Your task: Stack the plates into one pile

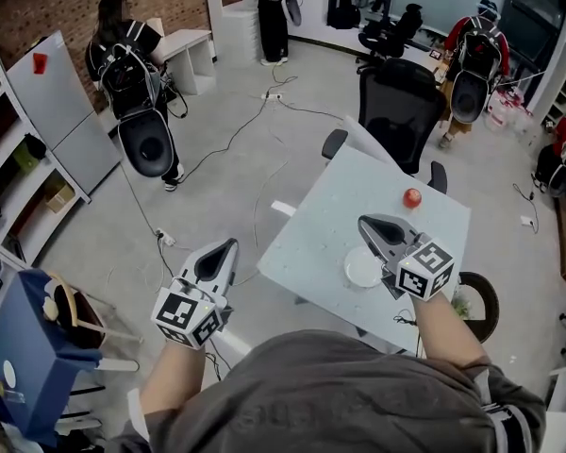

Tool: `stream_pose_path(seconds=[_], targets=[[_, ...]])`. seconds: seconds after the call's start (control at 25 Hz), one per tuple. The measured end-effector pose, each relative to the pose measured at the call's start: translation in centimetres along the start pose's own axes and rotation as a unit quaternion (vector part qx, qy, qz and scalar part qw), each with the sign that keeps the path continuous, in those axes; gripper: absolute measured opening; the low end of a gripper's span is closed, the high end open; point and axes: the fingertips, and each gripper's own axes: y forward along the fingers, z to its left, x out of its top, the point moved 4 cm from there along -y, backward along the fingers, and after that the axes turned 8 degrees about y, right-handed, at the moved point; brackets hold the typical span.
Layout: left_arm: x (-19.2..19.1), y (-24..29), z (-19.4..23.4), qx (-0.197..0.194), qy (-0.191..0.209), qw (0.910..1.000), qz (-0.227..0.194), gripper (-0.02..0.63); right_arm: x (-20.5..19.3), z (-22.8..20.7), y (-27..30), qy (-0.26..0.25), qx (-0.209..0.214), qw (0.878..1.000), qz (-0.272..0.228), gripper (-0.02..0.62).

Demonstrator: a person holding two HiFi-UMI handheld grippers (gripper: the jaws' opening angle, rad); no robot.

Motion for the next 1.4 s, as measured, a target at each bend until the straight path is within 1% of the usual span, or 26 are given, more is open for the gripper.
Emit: stream_pose_path(seconds=[0.36,0.52,0.64,1.4], targets=[[0.19,0.23,-0.38,-0.004,0.006,1.0000,-0.001,0.006,-0.20,-0.14,-0.19,-0.009,-0.002,1.000,0.007,-0.008],[0.30,0.26,-0.36,-0.005,0.011,0.9999,0.000,0.006,-0.13,-0.09,-0.04,-0.025,-0.005,1.000,0.012,-0.008],[0.20,0.24,-0.26,-0.003,0.011,0.9999,0.000,0.006,-0.19,-0.26,0.05,-0.023,-0.010,1.000,0.015,-0.008],[0.02,0.44,-0.11,-0.003,0.009,0.9999,-0.005,0.006,-0.29,-0.24,0.46,-0.025,-0.006,1.000,0.014,-0.009]])
